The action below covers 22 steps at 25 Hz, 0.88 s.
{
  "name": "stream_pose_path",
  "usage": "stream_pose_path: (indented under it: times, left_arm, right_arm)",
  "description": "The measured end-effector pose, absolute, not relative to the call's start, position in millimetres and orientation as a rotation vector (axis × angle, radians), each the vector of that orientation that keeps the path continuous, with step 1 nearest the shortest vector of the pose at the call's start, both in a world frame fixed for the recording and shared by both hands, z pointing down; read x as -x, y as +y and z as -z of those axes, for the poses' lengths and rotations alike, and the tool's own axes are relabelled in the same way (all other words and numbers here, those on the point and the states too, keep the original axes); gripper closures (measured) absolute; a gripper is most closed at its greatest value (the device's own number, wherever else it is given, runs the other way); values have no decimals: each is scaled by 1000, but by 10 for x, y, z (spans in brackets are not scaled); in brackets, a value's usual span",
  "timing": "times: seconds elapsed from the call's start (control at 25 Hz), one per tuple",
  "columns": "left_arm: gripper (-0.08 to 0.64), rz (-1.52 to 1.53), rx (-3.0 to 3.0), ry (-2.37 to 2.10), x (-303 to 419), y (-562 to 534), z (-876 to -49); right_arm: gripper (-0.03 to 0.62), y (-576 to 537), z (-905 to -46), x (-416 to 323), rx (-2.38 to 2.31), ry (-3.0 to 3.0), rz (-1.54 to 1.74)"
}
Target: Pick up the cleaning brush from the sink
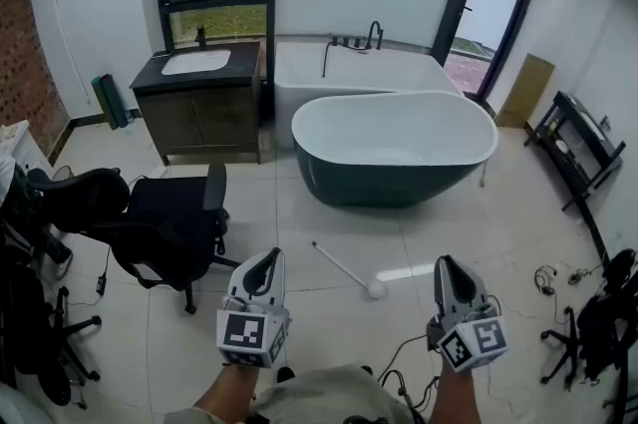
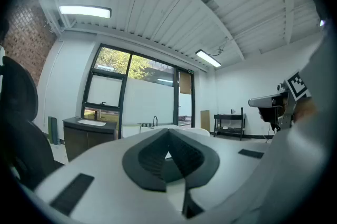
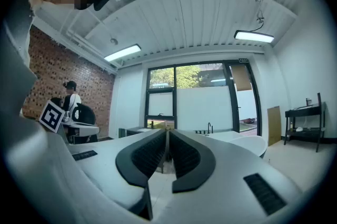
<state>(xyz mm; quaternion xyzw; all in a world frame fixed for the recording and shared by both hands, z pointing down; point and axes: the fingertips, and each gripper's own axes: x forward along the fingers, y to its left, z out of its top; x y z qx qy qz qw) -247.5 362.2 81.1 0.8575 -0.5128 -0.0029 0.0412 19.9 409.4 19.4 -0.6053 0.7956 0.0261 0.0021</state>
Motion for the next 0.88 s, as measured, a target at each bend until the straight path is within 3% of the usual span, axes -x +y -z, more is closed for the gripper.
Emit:
stream_pose_path:
  times: [0.48, 0.68, 0.88]
  left_arm:
    - [523, -11, -2587, -1539, 2996, 3227, -1309]
    - [551, 1, -2594, -1572, 2683, 2869, -1323]
    - [555, -72, -2627, -1606, 1815, 2256, -1164]
  right_arm:
    - [535, 3620, -787, 300, 1910, 2632, -5]
    - [511, 3059, -981, 145, 1789, 2676, -7]
    - [494, 2342, -1062, -467, 1678, 2756, -11]
